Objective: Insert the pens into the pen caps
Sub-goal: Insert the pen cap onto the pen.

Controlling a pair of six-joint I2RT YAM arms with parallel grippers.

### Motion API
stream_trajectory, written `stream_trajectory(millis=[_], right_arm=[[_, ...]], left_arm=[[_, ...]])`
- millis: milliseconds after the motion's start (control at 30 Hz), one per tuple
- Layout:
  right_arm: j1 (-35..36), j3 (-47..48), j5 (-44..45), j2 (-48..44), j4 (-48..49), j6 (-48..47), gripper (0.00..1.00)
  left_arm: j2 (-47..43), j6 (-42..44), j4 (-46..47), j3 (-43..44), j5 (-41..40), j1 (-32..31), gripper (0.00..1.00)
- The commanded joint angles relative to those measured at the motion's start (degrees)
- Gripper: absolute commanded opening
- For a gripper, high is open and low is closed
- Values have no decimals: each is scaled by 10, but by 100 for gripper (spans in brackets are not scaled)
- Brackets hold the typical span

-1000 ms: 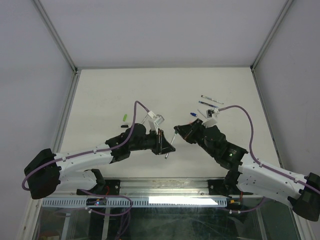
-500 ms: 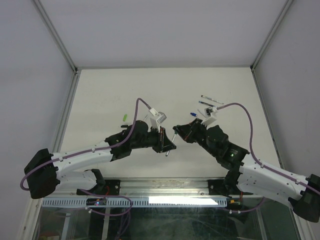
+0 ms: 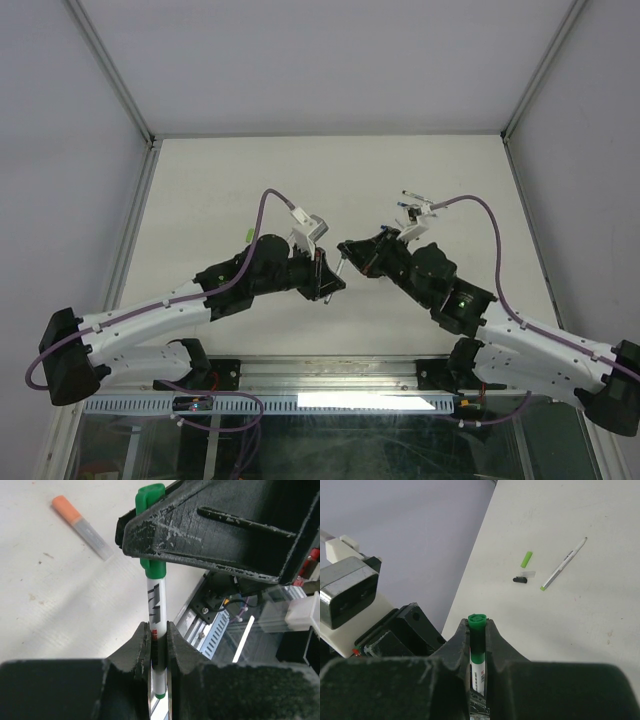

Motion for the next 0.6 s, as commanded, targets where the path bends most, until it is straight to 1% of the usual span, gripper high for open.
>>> stream_trajectory(millis=[0, 100, 300, 367, 567], right_arm=[[104, -11, -112, 58, -90, 2, 0], [166, -49, -71, 68, -59, 32, 0], [285, -93, 14, 95, -16, 101, 0], [329, -95, 49, 118, -9, 121, 0], [419, -107, 118, 223, 61, 205, 0]], left_arm=[[-40, 54, 175, 90, -76, 8, 0], [-55, 63, 170, 99, -93, 8, 0], [-69, 75, 177, 112, -119, 8, 0], [-67, 75, 189, 120, -115, 8, 0], [-61, 76, 204, 151, -117, 8, 0]])
